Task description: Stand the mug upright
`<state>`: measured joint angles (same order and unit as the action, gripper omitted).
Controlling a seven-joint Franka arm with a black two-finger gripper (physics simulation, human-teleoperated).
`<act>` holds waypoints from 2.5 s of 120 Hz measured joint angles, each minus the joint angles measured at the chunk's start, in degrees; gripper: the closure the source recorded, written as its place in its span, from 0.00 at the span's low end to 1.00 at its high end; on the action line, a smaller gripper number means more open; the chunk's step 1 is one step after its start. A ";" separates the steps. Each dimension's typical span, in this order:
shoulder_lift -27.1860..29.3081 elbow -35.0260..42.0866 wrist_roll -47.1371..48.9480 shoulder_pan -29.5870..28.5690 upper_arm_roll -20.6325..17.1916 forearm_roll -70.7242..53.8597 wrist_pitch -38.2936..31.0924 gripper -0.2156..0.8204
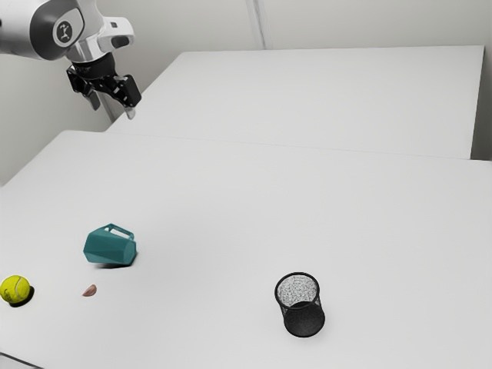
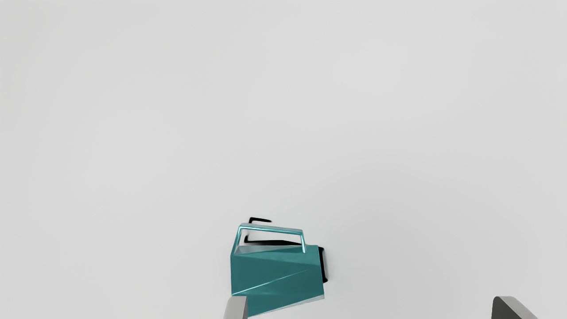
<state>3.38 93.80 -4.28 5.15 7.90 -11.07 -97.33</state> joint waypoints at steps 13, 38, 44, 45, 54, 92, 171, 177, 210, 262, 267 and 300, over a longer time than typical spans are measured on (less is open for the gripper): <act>0.04 0.25 -0.06 -0.07 -0.01 0.00 -0.03 0.21; 0.27 0.85 -0.14 -0.24 0.52 0.00 0.07 0.21; 0.11 1.00 -0.15 -1.26 0.69 0.05 0.10 0.21; 0.12 1.05 -0.16 -1.47 0.72 0.13 0.14 0.21; -0.02 1.57 -0.19 -4.16 0.91 3.09 1.53 0.21; -5.83 5.98 -0.29 -24.41 0.98 17.86 8.88 0.21; -24.91 4.53 -7.07 -35.11 1.93 37.81 14.25 0.21; -26.13 4.13 -7.61 -35.12 2.22 38.56 14.22 0.21; -30.50 3.29 -10.28 -36.06 2.47 41.92 13.44 0.21; -33.08 4.20 -12.51 -35.84 0.86 48.92 13.13 0.21; -33.11 4.21 -12.62 -35.83 0.66 49.12 13.17 0.27; -32.85 4.07 -13.14 -35.77 0.46 48.95 13.53 0.82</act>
<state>-29.47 97.87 -17.42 -30.62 8.36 37.88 -83.80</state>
